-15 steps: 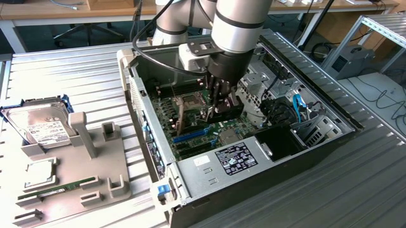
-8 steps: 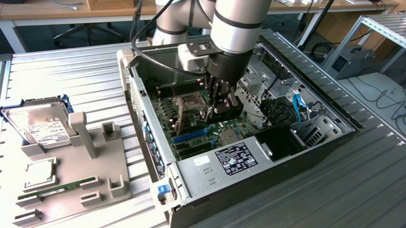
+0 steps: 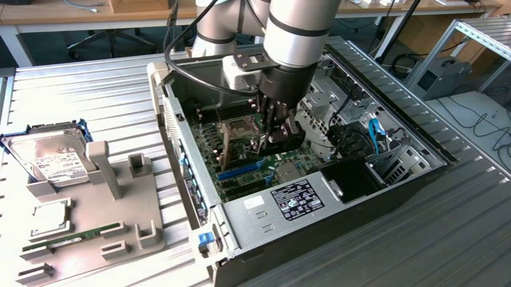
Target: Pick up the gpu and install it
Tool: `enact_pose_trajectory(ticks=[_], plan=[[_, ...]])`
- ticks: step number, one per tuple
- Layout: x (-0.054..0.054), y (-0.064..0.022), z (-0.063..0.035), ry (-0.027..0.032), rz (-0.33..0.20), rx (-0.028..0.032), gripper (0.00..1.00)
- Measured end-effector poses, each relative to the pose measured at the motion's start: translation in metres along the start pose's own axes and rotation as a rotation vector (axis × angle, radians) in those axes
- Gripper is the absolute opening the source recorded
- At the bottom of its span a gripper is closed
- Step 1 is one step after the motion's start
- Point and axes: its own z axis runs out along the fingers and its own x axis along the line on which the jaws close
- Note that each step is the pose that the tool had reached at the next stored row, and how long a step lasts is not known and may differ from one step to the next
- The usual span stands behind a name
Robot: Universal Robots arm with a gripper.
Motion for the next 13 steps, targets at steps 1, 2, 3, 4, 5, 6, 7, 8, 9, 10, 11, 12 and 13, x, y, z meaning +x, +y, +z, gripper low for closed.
enact_pose_trajectory(ticks=[1, 2, 3, 4, 5, 6, 7, 8, 9, 10, 11, 12, 13], plan=[[0.0000, 0.0002, 0.0000, 0.0000, 0.000, 0.0000, 0.26], [0.0000, 0.0005, 0.0000, 0.0000, 0.000, 0.0000, 0.26], [0.0001, 0.0008, 0.0001, 0.0001, 0.000, 0.0000, 0.26], [0.0001, 0.0011, 0.0001, 0.0001, 0.000, 0.0000, 0.26], [0.0001, 0.0015, 0.0002, 0.0000, 0.000, 0.0000, 0.26], [0.0001, 0.0018, 0.0002, 0.0000, 0.000, 0.0000, 0.26], [0.0002, 0.0021, 0.0002, 0.0001, 0.000, -0.0001, 0.26], [0.0002, 0.0025, 0.0003, 0.0000, 0.000, 0.0000, 0.26], [0.0002, 0.0029, 0.0003, 0.0001, 0.000, -0.0001, 0.26], [0.0002, 0.0032, 0.0004, 0.0001, 0.000, 0.0000, 0.26], [0.0003, 0.0034, 0.0004, 0.0001, 0.000, 0.0000, 0.26], [0.0003, 0.0036, 0.0005, 0.0000, 0.000, -0.0001, 0.26], [0.0003, 0.0038, 0.0006, 0.0001, 0.000, 0.0000, 0.26]])
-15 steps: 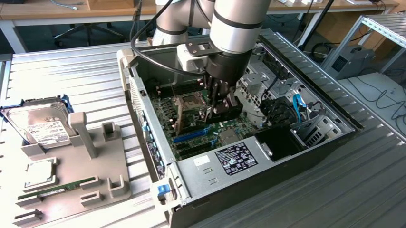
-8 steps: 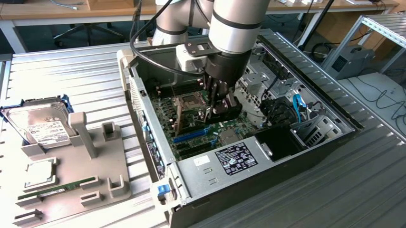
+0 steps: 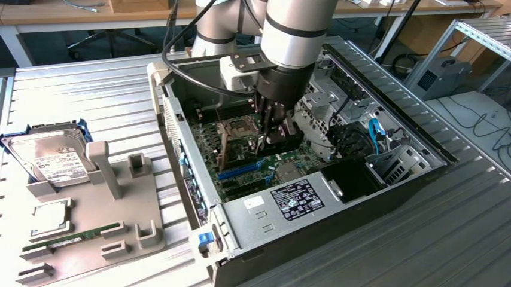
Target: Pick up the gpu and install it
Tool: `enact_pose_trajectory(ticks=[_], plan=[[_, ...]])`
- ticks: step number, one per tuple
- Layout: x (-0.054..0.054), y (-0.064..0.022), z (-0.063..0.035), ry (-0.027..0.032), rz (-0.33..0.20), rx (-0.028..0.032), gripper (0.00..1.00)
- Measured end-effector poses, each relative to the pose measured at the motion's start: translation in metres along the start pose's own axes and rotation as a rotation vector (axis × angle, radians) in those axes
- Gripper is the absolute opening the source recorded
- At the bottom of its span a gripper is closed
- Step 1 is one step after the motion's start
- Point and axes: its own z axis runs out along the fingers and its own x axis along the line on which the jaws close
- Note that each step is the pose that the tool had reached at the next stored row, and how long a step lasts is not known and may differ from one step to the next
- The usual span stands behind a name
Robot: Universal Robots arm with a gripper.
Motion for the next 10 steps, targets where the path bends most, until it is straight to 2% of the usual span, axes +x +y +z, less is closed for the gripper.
enact_pose_trajectory(ticks=[10], plan=[[0.0001, 0.0024, 0.0006, -0.0001, 0.000, 0.0000, 0.26]])
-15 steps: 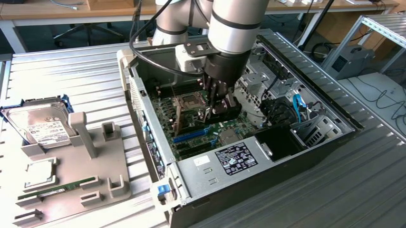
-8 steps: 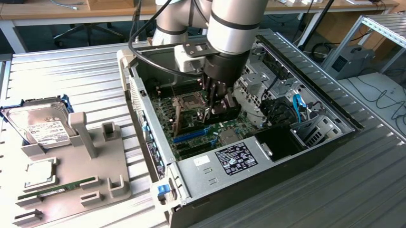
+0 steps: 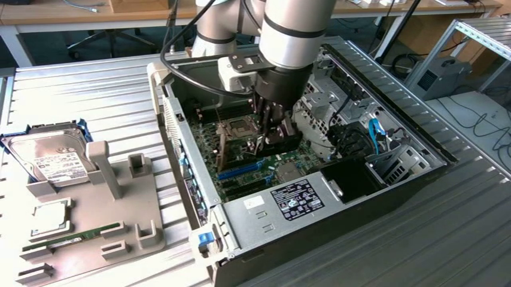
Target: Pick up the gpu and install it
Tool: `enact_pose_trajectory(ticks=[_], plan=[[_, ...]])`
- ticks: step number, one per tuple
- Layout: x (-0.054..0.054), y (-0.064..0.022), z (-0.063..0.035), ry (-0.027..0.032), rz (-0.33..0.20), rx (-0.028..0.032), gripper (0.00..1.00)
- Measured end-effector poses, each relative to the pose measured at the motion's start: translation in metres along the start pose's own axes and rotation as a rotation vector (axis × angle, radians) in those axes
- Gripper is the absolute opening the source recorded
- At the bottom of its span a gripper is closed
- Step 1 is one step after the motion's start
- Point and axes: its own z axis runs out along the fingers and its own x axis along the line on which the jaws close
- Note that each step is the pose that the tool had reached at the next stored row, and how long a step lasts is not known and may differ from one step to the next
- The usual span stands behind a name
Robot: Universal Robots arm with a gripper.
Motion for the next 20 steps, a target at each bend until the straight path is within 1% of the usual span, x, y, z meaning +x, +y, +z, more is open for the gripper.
enact_pose_trajectory(ticks=[4, 10, 16, 20], plan=[[0.0002, 0.0025, 0.0003, 0.0003, 0.000, -0.0001, 0.26], [-0.0015, 0.0038, 0.0009, 0.0006, -0.001, 0.0000, 0.26], [-0.0064, 0.0073, 0.0022, 0.0013, -0.003, 0.0000, 0.26], [-0.0075, 0.0086, 0.0034, 0.0013, -0.004, 0.0000, 0.26]])
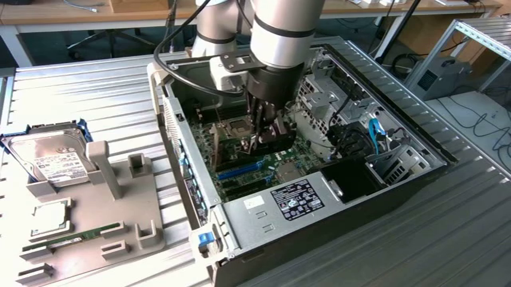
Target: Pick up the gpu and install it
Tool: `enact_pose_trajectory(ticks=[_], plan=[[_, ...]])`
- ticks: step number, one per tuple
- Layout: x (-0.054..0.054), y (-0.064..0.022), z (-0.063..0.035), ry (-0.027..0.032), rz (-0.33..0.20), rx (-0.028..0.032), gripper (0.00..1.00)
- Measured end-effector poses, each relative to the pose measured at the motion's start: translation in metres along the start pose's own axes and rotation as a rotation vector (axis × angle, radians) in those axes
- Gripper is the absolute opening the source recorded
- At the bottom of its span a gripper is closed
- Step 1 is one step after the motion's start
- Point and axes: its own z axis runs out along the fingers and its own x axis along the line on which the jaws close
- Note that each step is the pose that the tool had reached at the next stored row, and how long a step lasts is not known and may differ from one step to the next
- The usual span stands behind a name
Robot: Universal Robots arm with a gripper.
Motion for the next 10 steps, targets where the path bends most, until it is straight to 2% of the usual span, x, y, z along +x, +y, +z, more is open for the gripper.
enact_pose_trajectory(ticks=[10], plan=[[0.0001, 0.0020, 0.0036, 0.0000, -0.001, 0.0000, 0.26]])
